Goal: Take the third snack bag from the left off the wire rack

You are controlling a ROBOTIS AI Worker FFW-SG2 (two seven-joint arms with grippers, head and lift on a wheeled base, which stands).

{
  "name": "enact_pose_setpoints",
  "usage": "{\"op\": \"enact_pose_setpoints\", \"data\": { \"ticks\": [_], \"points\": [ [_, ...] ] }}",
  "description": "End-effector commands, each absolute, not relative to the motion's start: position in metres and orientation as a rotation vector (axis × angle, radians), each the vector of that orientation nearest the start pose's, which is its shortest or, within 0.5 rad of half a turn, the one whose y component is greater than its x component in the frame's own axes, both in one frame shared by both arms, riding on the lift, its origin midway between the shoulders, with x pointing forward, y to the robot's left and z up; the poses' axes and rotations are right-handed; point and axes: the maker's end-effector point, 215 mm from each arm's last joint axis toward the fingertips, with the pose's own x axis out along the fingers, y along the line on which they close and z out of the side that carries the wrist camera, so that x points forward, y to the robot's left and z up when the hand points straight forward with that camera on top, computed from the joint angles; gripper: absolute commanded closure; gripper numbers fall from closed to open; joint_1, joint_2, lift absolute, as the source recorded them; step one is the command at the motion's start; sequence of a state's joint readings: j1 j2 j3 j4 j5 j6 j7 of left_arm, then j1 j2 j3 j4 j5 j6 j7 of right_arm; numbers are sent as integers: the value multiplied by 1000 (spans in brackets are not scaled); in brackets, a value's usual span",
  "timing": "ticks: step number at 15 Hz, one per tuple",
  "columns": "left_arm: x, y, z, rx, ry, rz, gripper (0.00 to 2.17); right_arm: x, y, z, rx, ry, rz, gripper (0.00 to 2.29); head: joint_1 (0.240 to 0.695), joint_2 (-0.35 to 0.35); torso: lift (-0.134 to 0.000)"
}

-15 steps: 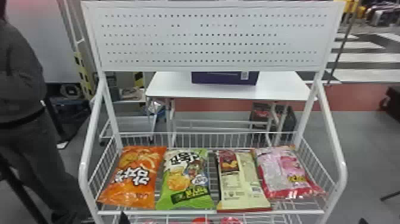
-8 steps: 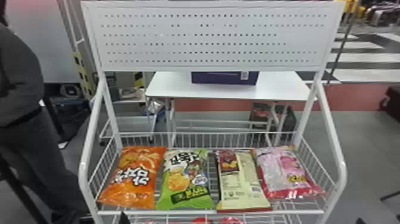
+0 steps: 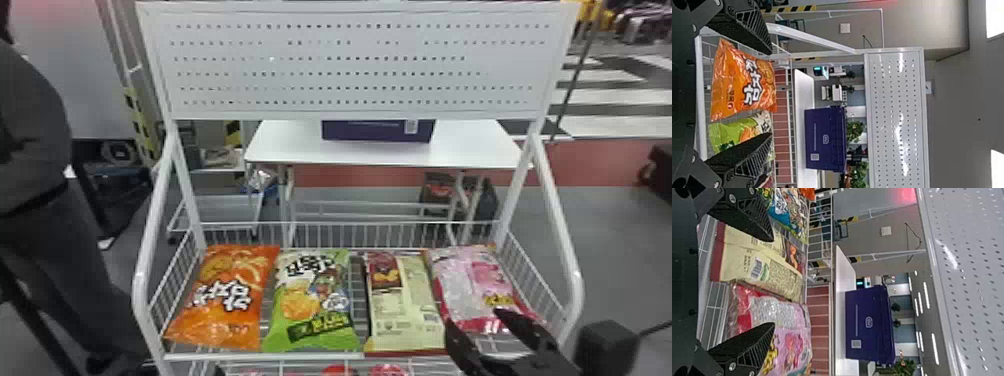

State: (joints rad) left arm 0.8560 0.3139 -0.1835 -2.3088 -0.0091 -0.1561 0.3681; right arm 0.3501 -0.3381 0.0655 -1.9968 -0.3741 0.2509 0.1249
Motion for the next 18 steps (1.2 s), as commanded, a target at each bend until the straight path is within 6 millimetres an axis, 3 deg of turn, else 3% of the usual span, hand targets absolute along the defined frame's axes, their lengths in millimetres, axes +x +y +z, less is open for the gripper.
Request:
{"op": "enact_pose_setpoints", "data": {
  "ticks": [1,4,5,8,10,12,13,14,15,18],
  "points": [
    [337,204,-295,68,-23,10,157,511,-161,-395,69,289,376,137,499,0,0],
    [336,205,-297,69,-19,11,157,539,-140,-420,62,344,415,137,499,0,0],
    [336,206,-296,72,-20,13,157,545,-133,-420,66,344,431,140,499,0,0],
    [336,208,-298,75,-17,16,157,554,-111,-429,60,388,463,147,499,0,0],
    [337,209,-298,75,-18,17,157,554,-108,-447,56,449,477,232,499,0,0],
    [339,209,-299,74,-17,18,157,554,-109,-449,56,456,478,491,499,0,0],
    [340,210,-298,73,-19,19,157,551,-110,-453,62,469,476,839,499,0,0],
    [341,210,-300,74,-16,18,157,548,-111,-453,70,469,473,1639,499,0,0],
    [341,210,-300,75,-15,18,157,546,-109,-450,79,469,478,2108,499,0,0],
    [343,210,-299,73,-19,20,157,547,-111,-437,72,443,470,2243,499,0,0]
  ]
}}
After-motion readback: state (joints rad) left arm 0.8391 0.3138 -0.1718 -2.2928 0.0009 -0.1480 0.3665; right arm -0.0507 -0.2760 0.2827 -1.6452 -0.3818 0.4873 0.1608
